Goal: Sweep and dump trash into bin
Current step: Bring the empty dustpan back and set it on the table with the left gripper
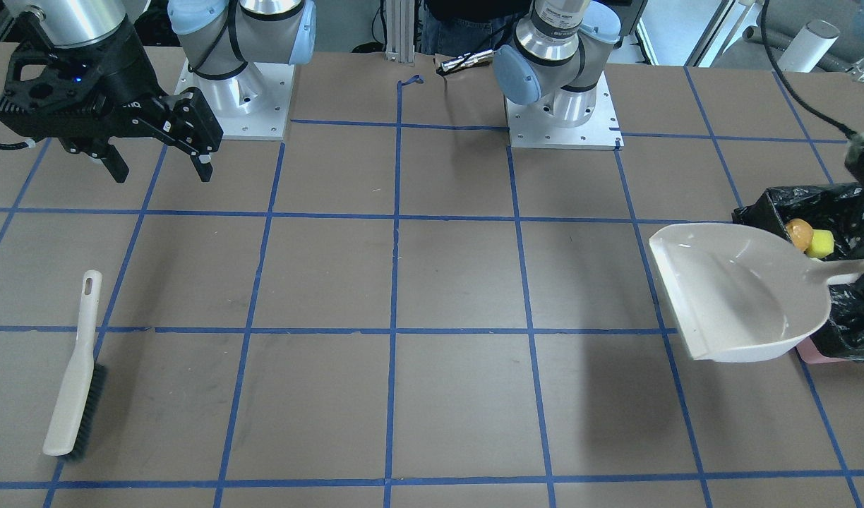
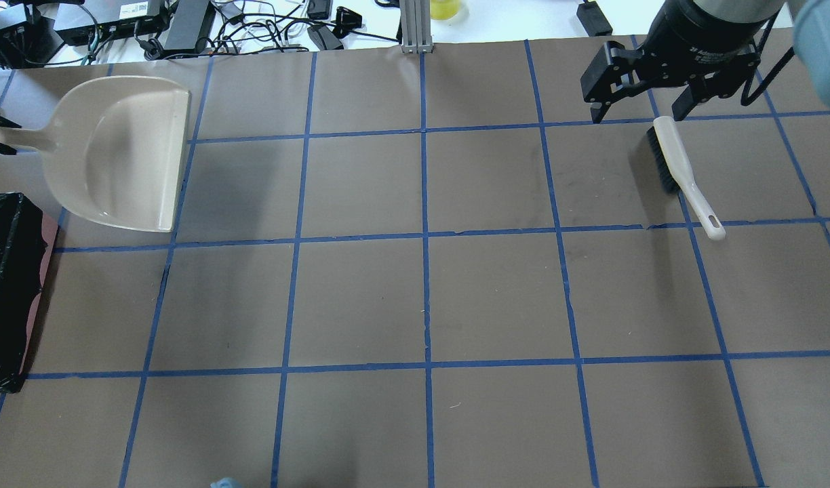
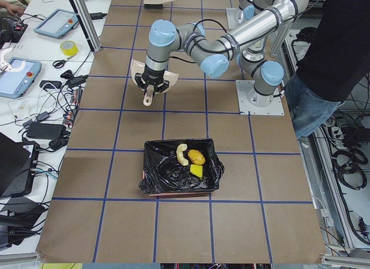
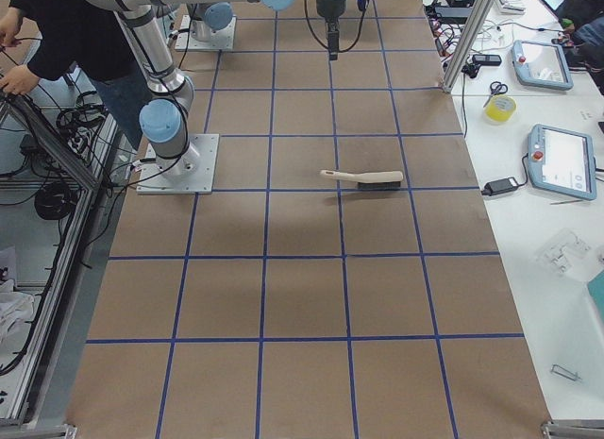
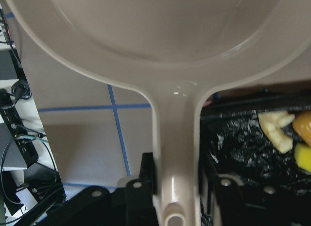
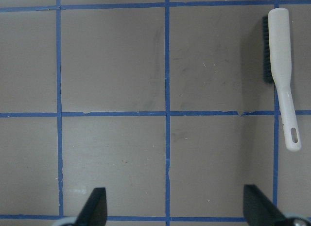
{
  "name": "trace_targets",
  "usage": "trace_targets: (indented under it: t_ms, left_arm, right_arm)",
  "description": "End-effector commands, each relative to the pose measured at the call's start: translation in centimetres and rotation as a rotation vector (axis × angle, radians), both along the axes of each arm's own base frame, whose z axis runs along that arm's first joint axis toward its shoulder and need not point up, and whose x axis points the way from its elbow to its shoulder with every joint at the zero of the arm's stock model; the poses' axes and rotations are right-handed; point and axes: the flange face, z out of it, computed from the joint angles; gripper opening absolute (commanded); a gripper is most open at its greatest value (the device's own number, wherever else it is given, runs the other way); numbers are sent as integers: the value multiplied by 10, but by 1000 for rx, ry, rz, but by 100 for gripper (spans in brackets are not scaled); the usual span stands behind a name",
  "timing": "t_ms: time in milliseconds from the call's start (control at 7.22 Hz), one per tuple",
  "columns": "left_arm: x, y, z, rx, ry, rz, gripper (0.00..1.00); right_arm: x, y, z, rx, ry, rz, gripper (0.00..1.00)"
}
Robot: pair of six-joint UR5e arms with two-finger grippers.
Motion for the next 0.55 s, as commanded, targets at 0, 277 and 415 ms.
trace_targets:
  t_ms: [0,277,415]
  left_arm:
    - [-47,-60,-37,84,40,-75,0]
    - [-72,-107,-50,159,72,-87,0]
    - [-91,-123,-82,205,66,-96,0]
  right_arm:
    - [0,0,0,-2,0,1,100]
    - [0,-3,-1,-5,0,-1,100]
    - [0,-3,-1,-5,0,-1,100]
